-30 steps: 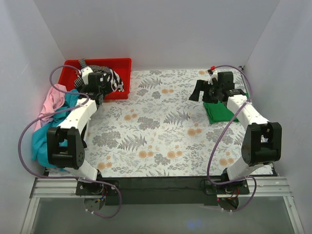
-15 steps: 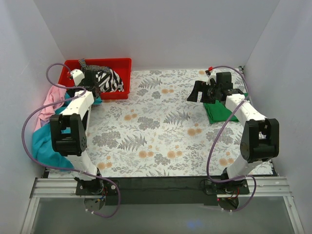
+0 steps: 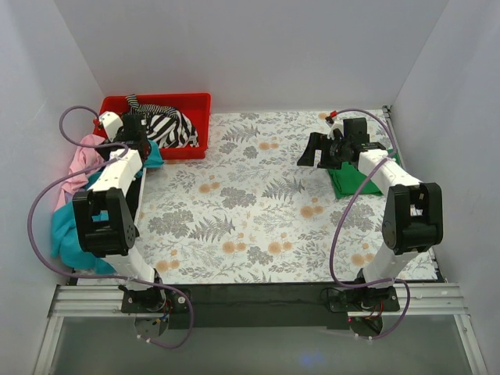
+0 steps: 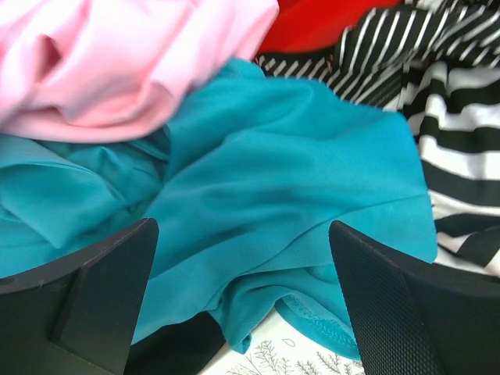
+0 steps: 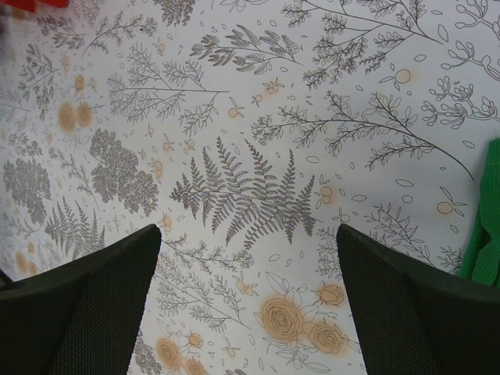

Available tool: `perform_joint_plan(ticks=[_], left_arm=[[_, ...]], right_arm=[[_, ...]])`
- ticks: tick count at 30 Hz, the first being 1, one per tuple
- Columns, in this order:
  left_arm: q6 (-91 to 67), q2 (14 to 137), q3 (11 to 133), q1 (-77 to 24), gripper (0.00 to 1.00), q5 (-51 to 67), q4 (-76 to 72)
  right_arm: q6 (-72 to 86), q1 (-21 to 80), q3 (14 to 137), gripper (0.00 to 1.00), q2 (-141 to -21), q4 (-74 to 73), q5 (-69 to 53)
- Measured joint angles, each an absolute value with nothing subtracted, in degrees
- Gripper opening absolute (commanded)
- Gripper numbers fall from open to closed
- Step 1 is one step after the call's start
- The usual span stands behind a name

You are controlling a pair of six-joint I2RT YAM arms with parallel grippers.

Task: Fold and stack the t-shirts
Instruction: Grab the tshirt from the pile

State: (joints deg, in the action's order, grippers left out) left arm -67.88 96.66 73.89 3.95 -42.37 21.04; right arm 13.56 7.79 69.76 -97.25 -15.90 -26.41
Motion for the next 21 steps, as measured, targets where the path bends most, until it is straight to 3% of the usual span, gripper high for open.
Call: perform_joint_plan(ticks=[8,11,12,14,15,21], left_arm=[[-68.3,100.7,73.9,4.4,0.84,-38.6,21.2],[-68.7,102.0,73.9,4.8,0.52,-37.9,21.1],[-68.6,102.6,73.9,4.8,0.33,-37.6,21.1],[-68.3,103.7,73.9,4.9,0.18,-37.3,21.4],[-68.5,104.1,73.9,5.0,0.02,-37.1,21.5],[-68.3,104.3,73.9,5.2,0.00,-36.2,22.0]], right_arm=[[13.6,7.8,69.8,0.98,-97.0,-15.9,-26.4],[13.5,7.8,69.8,0.98,-96.6,-15.9,-26.4],[13.6,7.8,69.8,0.99,-96.4,-15.9,-26.4],[13.5,7.8,69.8,0.98,-96.2,-15.9,-26.4],[13.5,7.8,69.8,0.98,-96.1,-15.9,-26.4],[13.4,7.8,69.8,0.98,-95.7,-15.9,-26.3]])
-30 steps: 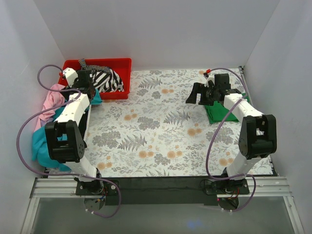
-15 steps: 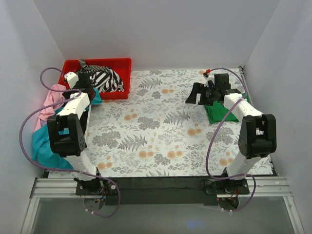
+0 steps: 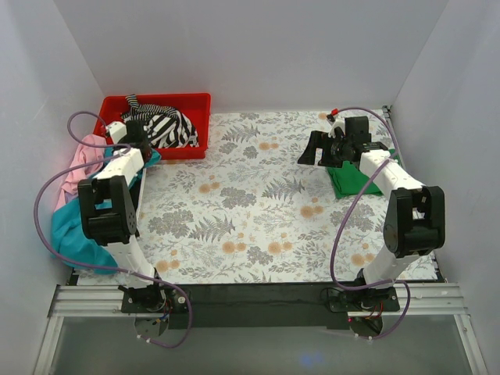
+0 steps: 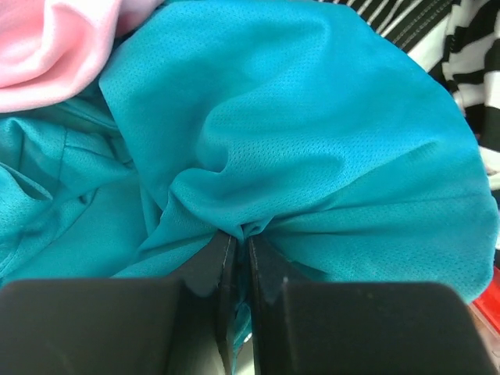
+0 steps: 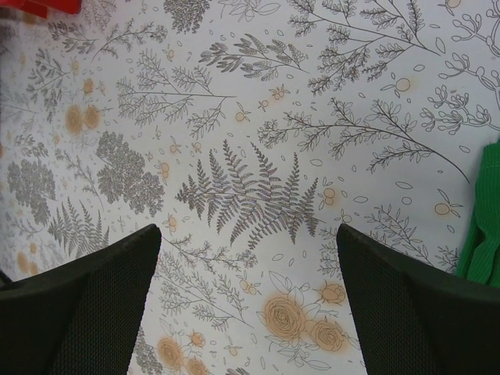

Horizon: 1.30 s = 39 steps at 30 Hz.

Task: Fold and stack the t-shirts
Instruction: Grab the tshirt from the pile

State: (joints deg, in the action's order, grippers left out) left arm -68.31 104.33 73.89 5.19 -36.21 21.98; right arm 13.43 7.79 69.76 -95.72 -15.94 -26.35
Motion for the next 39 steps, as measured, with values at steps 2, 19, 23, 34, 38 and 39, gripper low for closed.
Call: perform_joint_plan(ticks=[2,19,23,34,38,39], left_arm=[[-67.8,103.9,74.3,5.3,0.00,-34.9,22.6],[-62.8,77.6,96.4,5.5,0.08,3.1,29.6],[-61.6,74.9,97.0,5.3,0.00,3.2,28.8],[-63.9,83.2,104.0,5.2,0.00,23.0,30.8],[-67.9,85.5,111.6,3.6,0.00,36.9,27.3],[-69.4,85.0,111.5,3.0,0.00,40.5,25.1]], right_arm=[[13.3,7.8,69.8,0.98,-95.5,-15.9,-26.4],[13.3,8.0,67.4,0.98,-93.7,-15.3,-27.4],[13.4,8.1,67.0,0.98,-92.3,-15.0,-27.4],[13.3,8.3,64.1,0.98,-90.2,-14.6,-27.1],[13.4,8.3,63.1,0.98,-89.0,-14.8,-26.9],[13.3,8.4,62.9,0.98,-88.5,-14.8,-26.8]])
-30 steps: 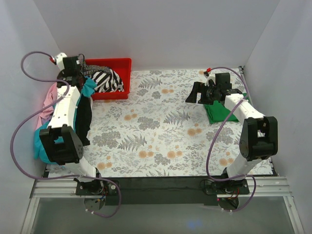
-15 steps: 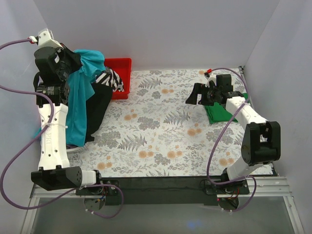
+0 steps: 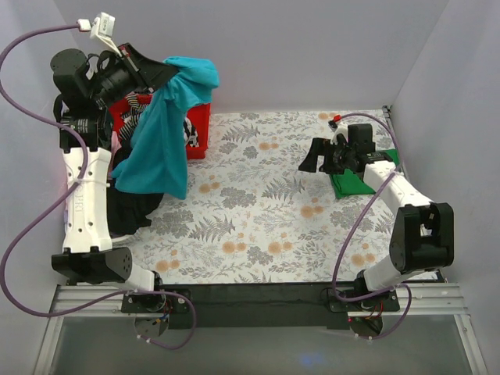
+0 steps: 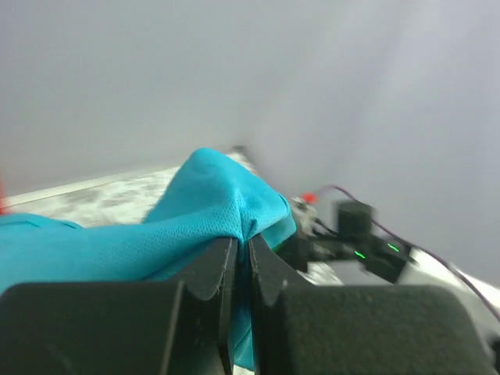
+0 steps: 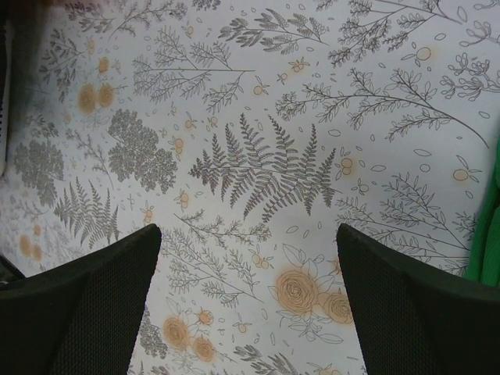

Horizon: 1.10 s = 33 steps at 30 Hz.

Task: Fold and stack the t-shirts
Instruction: Grab the tshirt from the pile, then move the tshirt to the center of the board

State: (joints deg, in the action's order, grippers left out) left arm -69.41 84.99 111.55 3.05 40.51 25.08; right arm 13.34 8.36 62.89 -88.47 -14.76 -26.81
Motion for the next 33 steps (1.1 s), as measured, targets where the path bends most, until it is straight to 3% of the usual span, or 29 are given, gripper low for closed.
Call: perform_joint_plan(ticks=[5,13,21,27,29,31,33], left_arm=[[-80.1,80.1,101.5,-0.1,0.00,58.5,8.5],[-84.3,78.9,79.9,-12.7,0.00,69.4,-2.2],[-76.9,94.7,79.8,-30.9,0.00,64.9,2.5],[-65.1,112.5,96.6,-39.8,0.00,47.7,17.8],[-62.9,116.1,98.6,-41.2,0.14,40.7,20.1],[-61.2,118.5,98.7,-41.4,0.37,33.0,21.1],[-60.7,120.6,98.7,-41.0,0.50,24.4,21.2]], right_arm=[[13.3,8.4,62.3,0.98,-84.3,-14.9,-24.5],[13.2,8.4,61.9,0.98,-75.1,-15.2,-18.4],[13.2,8.4,60.8,0.98,-70.4,-15.4,-16.8],[13.1,8.4,57.3,0.98,-67.9,-17.6,-15.4],[12.9,8.4,57.3,0.98,-66.3,-18.7,-13.5],[12.4,8.4,57.3,0.99,-64.2,-19.4,-10.9],[11.7,8.4,57.3,0.98,-62.0,-19.9,-8.0]])
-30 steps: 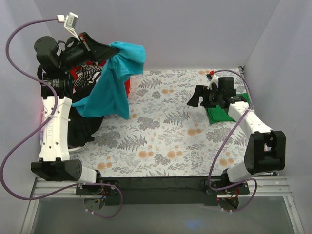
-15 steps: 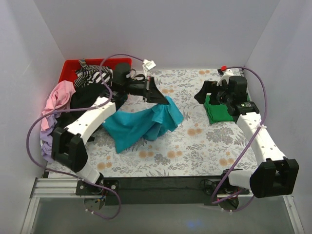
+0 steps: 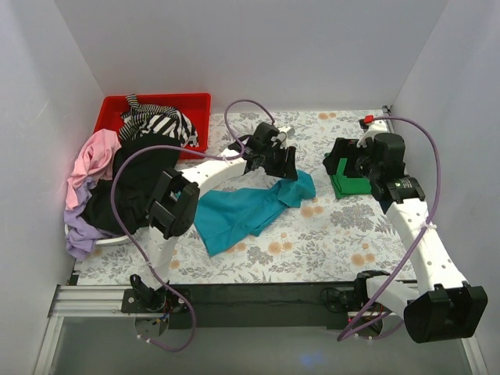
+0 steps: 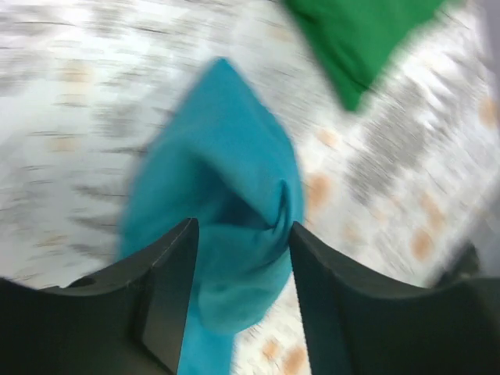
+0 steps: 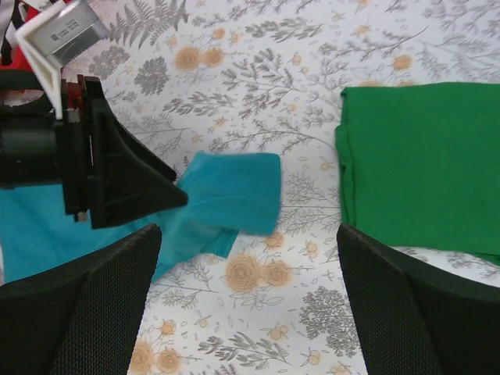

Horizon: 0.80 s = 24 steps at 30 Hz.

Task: Fold and stack the t-shirts
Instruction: Move the tshirt to the center of the board, then flatten the tshirt out

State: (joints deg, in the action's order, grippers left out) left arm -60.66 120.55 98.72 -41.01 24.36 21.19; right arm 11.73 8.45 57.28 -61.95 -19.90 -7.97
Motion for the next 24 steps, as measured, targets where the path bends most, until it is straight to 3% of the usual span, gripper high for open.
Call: perform_joint_plan(ticks=[1,4,13,19,24], left_arm=[[-60.5,121.4,98.6,-40.6,0.63,20.0,21.1],[-60.4,121.8,96.9,-38.9,0.71,6.9,20.3],[-61.3,113.4,90.7,-31.4,0.70,-14.4,19.4],[-65.2,94.5,75.4,-31.7,0.68,-13.8,19.7],[-67.2,87.4,68.8,-32.4,0.68,-13.5,20.2]], right_arm=[[11.4,8.4,57.3,0.98,-61.0,-20.0,-6.8],[10.0,8.4,57.3,0.99,-59.9,-20.1,-5.8],[5.9,13.0,58.0,0.95,-71.2,-23.0,-13.3],[4.5,22.2,60.0,0.89,-81.9,-24.6,-13.1],[4.5,29.6,65.9,0.82,-87.7,-25.1,-9.3]])
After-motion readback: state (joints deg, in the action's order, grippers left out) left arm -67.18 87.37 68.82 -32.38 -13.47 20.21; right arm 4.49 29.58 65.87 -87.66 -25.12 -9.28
